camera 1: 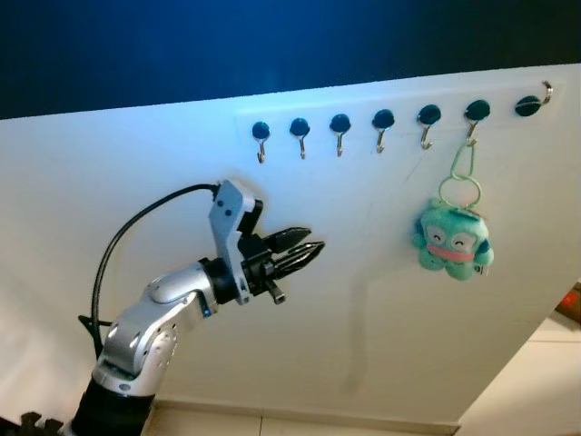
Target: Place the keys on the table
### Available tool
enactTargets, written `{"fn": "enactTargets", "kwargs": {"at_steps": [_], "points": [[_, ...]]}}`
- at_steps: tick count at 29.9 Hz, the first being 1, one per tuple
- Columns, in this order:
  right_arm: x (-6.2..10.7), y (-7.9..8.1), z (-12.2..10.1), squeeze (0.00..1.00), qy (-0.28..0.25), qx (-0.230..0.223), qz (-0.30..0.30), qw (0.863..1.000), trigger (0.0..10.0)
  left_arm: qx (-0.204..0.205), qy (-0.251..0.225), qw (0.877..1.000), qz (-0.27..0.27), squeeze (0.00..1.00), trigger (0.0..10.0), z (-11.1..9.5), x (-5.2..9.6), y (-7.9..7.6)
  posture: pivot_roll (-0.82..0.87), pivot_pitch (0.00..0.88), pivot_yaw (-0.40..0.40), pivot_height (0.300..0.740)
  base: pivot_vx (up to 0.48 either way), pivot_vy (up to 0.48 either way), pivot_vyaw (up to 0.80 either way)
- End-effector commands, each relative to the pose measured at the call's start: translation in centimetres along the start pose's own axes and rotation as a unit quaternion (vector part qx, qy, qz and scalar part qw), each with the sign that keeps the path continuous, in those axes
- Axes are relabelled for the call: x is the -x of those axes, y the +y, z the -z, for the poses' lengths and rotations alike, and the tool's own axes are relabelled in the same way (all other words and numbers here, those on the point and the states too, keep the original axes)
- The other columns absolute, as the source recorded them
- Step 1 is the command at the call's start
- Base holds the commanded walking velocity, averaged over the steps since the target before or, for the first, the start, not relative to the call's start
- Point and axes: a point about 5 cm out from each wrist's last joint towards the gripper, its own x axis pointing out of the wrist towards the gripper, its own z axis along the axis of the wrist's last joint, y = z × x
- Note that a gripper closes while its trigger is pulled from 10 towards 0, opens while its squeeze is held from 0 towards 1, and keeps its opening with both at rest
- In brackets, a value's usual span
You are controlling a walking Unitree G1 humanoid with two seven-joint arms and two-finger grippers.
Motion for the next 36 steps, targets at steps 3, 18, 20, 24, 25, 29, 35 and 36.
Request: {"fn": "enactTargets", "kwargs": {"at_steps": [3,18,20,24,25,29,35,36], "points": [[-1.5,3.1,-1.6,0.00,-0.006,0.000,-0.085,0.996,10.0,-0.004,0.003,1.000,-0.008,0.00,10.0,0.4,0.2,-0.2,-0.12,0.126,0.124,0.740,0.000,0.000,0.00],[-1.5,7.6,-8.7,0.00,-0.081,0.011,-0.216,0.973,10.0,-0.004,0.008,1.000,-0.007,0.00,10.0,0.8,0.1,0.0,-0.14,0.106,0.137,0.740,0.000,0.000,0.00],[-1.7,7.8,-8.8,0.00,-0.082,0.013,-0.215,0.973,10.0,-0.004,0.007,1.000,-0.006,0.00,10.0,0.7,0.0,0.1,-0.14,0.106,0.137,0.740,0.000,0.000,0.00],[-2.9,9.1,-8.5,0.00,-0.086,0.018,-0.212,0.973,10.0,-0.006,0.004,1.000,-0.001,0.00,10.0,0.6,-0.3,0.2,-0.15,0.098,0.146,0.740,0.000,0.000,0.00],[-3.1,9.3,-8.3,0.00,-0.087,0.019,-0.211,0.973,10.0,-0.006,0.004,1.000,-0.001,0.00,10.0,0.6,-0.3,0.2,-0.15,0.098,0.146,0.740,0.000,0.000,0.00],[-4.5,10.3,-6.8,0.00,-0.074,0.011,-0.218,0.973,10.0,-0.006,0.005,1.000,0.000,0.00,10.0,0.7,-0.3,0.1,-0.14,0.099,0.144,0.740,0.000,0.000,0.00],[-5.6,10.8,-5.6,0.00,-0.059,0.016,-0.216,0.974,10.0,-0.007,0.004,1.000,-0.012,0.00,10.0,0.6,0.0,0.2,-0.11,0.105,0.124,0.740,0.000,0.000,0.00],[-5.9,10.7,-5.4,0.00,-0.060,0.018,-0.210,0.976,10.0,-0.006,0.004,1.000,-0.015,0.00,10.0,0.6,0.1,0.2,-0.11,0.105,0.124,0.740,0.000,0.000,0.00]]}}
